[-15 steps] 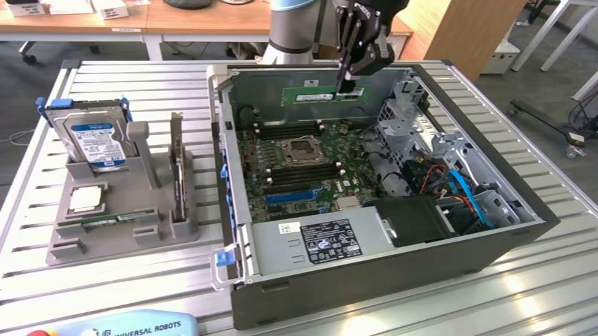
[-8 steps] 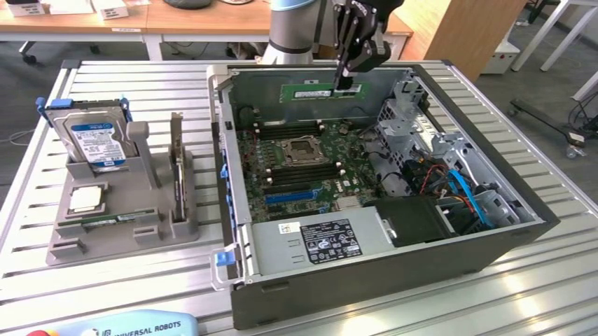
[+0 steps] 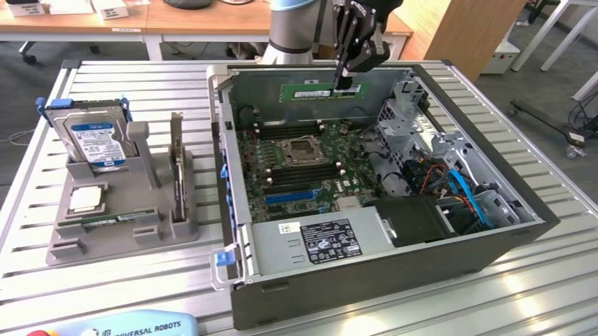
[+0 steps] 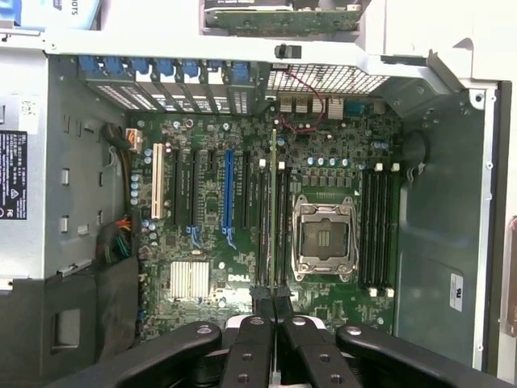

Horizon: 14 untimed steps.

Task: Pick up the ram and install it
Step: 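Pick up the ram and move it above insertion slot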

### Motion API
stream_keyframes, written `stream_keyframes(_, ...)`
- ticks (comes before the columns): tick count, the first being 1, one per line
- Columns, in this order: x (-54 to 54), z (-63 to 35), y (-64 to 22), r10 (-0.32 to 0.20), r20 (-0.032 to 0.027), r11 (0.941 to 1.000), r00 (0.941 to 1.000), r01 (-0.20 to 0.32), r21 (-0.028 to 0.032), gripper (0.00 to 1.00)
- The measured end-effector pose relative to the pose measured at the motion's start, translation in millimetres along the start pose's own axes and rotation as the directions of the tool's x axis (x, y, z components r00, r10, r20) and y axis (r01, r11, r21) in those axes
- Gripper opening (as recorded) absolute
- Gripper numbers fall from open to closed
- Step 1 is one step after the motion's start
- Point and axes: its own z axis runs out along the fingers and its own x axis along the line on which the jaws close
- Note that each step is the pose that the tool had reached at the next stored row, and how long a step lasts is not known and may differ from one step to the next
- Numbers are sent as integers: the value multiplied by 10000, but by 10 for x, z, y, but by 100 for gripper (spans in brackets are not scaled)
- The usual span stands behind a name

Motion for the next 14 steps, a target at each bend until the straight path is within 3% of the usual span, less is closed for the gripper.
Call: stream_keyframes(14, 2, 90, -4, 0, 0, 10000, 10000, 0, 0, 11)
